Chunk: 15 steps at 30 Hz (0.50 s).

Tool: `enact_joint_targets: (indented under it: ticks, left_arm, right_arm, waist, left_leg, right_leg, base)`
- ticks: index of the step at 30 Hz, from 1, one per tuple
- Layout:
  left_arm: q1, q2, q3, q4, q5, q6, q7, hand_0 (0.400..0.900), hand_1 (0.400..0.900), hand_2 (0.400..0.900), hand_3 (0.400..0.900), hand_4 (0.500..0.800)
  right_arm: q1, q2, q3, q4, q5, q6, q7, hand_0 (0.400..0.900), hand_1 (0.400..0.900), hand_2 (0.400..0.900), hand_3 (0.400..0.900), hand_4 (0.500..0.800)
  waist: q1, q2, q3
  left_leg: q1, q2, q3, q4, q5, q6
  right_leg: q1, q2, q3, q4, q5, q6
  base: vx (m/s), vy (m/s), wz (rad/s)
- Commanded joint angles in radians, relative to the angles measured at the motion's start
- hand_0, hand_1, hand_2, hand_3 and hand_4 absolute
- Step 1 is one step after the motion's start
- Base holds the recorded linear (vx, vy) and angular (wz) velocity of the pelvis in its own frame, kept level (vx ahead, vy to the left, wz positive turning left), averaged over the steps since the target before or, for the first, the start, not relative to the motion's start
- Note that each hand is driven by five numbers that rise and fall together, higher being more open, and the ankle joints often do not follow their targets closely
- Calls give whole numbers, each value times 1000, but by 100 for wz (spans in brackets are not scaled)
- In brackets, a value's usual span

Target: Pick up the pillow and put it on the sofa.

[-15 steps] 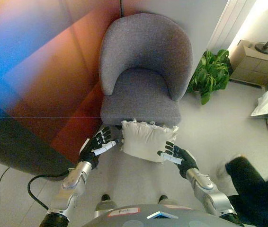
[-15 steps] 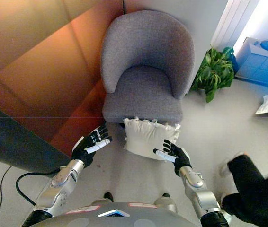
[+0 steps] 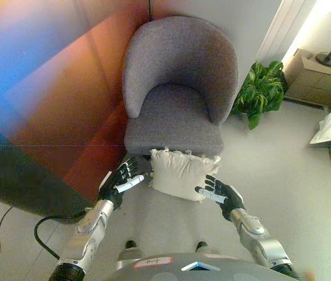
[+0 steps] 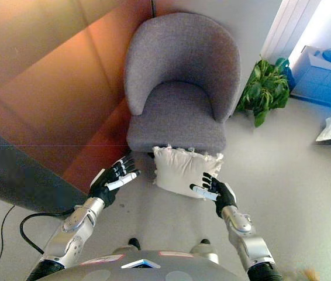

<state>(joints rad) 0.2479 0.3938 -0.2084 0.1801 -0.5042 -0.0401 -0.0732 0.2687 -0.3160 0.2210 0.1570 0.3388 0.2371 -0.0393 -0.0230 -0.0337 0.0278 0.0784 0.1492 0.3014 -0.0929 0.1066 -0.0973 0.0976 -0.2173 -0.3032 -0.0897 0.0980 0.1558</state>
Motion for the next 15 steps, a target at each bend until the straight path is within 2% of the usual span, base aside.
enact_joint_targets:
  ticks: [1, 15]
  left_arm:
    - [-90, 22, 64, -89, 31, -100, 1, 900, 900, 900, 900, 800]
    - [-77, 30, 61, -95, 42, -95, -6, 900, 900, 900, 900, 800]
  right_arm:
    - [-68, -20, -32, -98, -10, -93, -11, 900, 900, 900, 900, 800]
    - [-70, -33, -33, -100, -9, -98, -3, 900, 900, 900, 900, 800]
  waist:
    - [8, 5, 19]
    - [8, 5, 24]
  left_leg:
    - [60, 21, -29, 6, -87, 15]
    - [58, 53, -24, 6, -62, -2]
  right_leg:
    - [17, 10, -5, 2, -3, -2]
    - [14, 40, 1, 2, -15, -24]
  base:
    - [6, -41, -1]
    - [8, -63, -1]
